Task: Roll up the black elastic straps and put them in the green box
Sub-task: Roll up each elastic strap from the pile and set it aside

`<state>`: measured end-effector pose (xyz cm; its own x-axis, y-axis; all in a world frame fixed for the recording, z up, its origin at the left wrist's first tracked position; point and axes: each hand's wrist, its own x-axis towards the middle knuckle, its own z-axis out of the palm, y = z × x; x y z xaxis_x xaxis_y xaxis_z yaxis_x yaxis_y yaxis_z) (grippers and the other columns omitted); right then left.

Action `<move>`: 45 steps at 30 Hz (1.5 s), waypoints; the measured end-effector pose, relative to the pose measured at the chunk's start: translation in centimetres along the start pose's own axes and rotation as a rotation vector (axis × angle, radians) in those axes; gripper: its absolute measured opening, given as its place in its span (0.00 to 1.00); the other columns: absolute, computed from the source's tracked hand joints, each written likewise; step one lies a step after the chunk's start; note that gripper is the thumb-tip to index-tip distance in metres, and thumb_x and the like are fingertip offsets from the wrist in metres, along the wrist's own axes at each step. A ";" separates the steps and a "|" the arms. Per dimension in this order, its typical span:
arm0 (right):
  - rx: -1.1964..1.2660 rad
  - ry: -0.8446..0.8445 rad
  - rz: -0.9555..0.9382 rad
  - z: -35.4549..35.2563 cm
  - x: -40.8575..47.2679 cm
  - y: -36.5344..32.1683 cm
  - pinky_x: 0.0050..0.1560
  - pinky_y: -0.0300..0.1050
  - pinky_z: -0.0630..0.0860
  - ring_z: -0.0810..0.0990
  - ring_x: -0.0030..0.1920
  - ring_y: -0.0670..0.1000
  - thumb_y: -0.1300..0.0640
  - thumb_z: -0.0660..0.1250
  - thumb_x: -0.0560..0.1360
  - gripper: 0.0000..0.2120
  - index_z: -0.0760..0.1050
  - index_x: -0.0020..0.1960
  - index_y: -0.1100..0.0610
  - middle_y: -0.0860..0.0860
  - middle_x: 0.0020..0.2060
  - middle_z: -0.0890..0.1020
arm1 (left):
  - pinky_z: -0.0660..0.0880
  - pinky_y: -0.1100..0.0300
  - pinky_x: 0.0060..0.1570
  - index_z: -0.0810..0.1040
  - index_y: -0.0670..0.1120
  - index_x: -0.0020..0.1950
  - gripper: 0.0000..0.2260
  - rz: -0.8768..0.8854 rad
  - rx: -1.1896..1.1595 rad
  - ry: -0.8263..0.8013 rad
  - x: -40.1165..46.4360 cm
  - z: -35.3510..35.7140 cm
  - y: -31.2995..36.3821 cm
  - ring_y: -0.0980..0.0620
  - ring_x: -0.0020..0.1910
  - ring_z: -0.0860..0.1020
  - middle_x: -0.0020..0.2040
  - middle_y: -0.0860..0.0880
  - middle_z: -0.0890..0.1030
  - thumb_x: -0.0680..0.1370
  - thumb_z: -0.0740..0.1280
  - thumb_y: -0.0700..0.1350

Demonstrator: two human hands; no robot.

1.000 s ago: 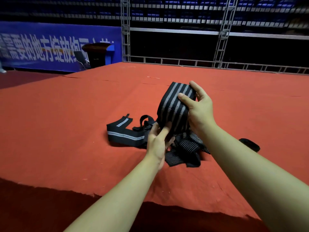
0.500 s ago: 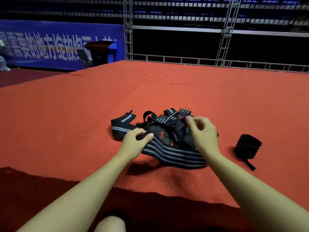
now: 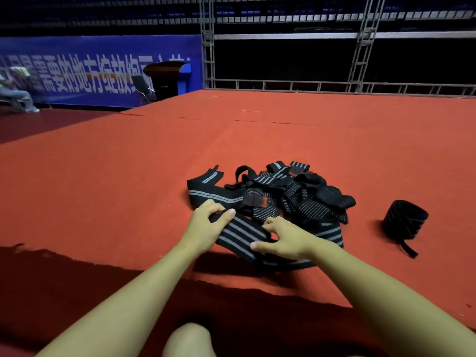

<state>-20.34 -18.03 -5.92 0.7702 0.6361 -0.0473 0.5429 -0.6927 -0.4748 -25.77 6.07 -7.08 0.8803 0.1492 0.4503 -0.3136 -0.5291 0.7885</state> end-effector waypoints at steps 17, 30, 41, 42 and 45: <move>-0.201 0.065 0.408 -6.4 -7.6 10.9 0.32 0.43 0.69 0.77 0.33 0.48 0.27 0.72 0.67 0.30 0.77 0.34 0.55 0.48 0.29 0.79 | 0.72 0.47 0.62 0.84 0.55 0.44 0.13 -0.507 0.591 0.035 -0.5 -5.6 -8.5 0.37 0.59 0.76 0.54 0.44 0.77 0.79 0.67 0.61; -0.475 0.552 0.538 -3.4 -6.0 9.1 0.48 0.53 0.79 0.83 0.53 0.61 0.41 0.63 0.79 0.14 0.78 0.51 0.52 0.54 0.49 0.83 | 0.52 0.43 0.79 0.70 0.50 0.75 0.25 -0.181 0.817 -0.023 -0.9 2.4 -4.8 0.45 0.79 0.58 0.78 0.44 0.63 0.81 0.62 0.59; -0.275 0.324 0.198 -0.7 2.3 4.6 0.64 0.53 0.76 0.75 0.68 0.53 0.43 0.63 0.81 0.19 0.76 0.68 0.50 0.47 0.69 0.73 | 0.42 0.47 0.81 0.55 0.51 0.84 0.37 -0.294 0.768 -0.263 1.3 8.0 -3.5 0.47 0.83 0.44 0.85 0.47 0.44 0.81 0.49 0.71; -0.265 0.332 0.186 -0.9 3.1 4.7 0.66 0.53 0.75 0.73 0.70 0.53 0.44 0.63 0.81 0.20 0.75 0.70 0.51 0.47 0.72 0.71 | 0.42 0.46 0.81 0.53 0.51 0.84 0.37 -0.288 0.772 -0.270 1.7 8.2 -3.6 0.47 0.83 0.43 0.85 0.46 0.43 0.80 0.49 0.71; -0.294 0.315 0.158 -1.8 5.8 4.9 0.73 0.54 0.69 0.68 0.75 0.55 0.46 0.61 0.82 0.23 0.71 0.75 0.53 0.50 0.79 0.64 | 0.40 0.45 0.81 0.48 0.52 0.85 0.38 -0.285 0.795 -0.301 2.2 8.7 -4.3 0.47 0.83 0.41 0.84 0.46 0.40 0.80 0.45 0.72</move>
<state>-12.63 -18.35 -6.89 0.8905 0.4125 0.1918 0.4479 -0.8688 -0.2111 -19.38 1.40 -13.17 0.9783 0.1969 0.0643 0.1717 -0.9445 0.2802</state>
